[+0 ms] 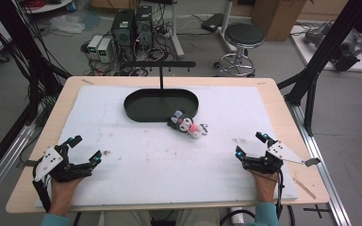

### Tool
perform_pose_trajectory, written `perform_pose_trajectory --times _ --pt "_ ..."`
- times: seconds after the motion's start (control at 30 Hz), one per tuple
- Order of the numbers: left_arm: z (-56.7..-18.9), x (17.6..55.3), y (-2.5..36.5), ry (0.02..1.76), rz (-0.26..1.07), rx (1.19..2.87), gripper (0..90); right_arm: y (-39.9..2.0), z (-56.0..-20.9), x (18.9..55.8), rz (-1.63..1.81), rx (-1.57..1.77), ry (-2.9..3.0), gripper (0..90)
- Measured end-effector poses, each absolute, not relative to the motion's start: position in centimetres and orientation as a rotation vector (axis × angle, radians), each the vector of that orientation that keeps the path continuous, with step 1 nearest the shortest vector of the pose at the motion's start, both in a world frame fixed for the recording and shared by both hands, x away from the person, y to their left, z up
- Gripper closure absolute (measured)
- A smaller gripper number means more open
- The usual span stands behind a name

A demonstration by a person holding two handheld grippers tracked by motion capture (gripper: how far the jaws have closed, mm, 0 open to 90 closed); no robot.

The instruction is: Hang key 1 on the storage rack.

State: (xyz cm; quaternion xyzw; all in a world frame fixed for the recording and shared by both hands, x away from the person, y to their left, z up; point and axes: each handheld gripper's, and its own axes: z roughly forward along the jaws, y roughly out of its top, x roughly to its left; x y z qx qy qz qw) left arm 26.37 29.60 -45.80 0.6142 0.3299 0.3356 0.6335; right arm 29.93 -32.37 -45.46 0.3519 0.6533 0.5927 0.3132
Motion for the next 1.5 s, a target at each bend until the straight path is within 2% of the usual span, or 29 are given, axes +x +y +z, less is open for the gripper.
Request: perform_pose_trajectory --times 0.87,1.5 --pt "-45.8 26.5 29.5 0.772 0.772 1.407 5.7 -32.5 -45.2 30.1 1.556 0.961 1.732 0.7" --pt "-45.8 26.4 29.5 0.776 0.779 1.405 5.7 -30.1 -37.0 33.0 1.447 0.792 1.999 0.7"
